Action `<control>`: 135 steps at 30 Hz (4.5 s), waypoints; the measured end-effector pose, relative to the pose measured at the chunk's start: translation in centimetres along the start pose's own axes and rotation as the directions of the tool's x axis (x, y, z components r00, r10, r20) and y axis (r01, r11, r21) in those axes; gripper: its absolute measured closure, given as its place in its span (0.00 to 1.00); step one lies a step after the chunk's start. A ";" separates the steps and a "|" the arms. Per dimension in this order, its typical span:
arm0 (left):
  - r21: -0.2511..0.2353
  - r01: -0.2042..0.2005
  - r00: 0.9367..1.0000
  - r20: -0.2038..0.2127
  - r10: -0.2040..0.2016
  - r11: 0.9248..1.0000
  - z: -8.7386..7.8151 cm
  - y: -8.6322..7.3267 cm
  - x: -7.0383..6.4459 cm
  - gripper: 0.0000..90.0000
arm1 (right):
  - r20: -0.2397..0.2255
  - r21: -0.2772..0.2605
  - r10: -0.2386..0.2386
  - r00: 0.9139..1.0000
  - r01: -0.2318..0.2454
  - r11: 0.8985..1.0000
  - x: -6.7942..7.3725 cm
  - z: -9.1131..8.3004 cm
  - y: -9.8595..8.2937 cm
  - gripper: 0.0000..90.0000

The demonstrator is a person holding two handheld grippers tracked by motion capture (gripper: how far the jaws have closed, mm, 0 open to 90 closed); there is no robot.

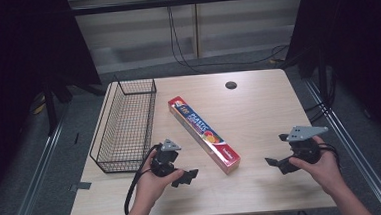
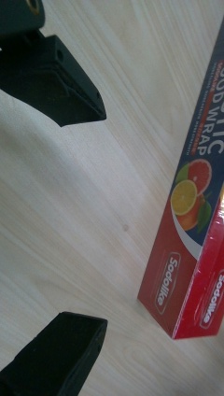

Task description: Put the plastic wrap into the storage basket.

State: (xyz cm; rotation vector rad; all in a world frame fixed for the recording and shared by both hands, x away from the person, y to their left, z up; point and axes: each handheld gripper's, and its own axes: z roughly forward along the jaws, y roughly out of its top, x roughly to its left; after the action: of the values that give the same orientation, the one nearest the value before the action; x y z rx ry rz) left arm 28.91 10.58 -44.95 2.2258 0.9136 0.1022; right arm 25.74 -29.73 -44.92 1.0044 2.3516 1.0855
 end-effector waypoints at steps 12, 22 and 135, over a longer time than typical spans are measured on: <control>0.026 0.141 0.989 0.047 -0.142 0.990 1.8 3.4 0.6 0.02 | 0.023 0.010 -0.003 1.000 0.002 1.000 -0.2 -0.1 -0.4 0.04; 0.089 0.217 0.976 0.004 -0.218 0.972 3.6 7.8 0.5 0.02 | 0.039 0.015 -0.001 0.999 0.000 1.000 -0.5 -0.1 -0.8 0.03; 0.279 0.557 0.802 -0.425 -0.419 0.782 4.0 10.9 5.8 0.48 | 0.027 -0.069 -0.070 0.997 0.071 0.995 0.0 -0.2 -0.1 0.04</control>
State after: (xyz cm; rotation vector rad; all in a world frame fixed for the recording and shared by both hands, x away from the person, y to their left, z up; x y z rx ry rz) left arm 40.94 6.54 -41.93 2.2701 1.8376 0.0618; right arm 25.56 -29.87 -44.85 0.8977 2.2947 1.1147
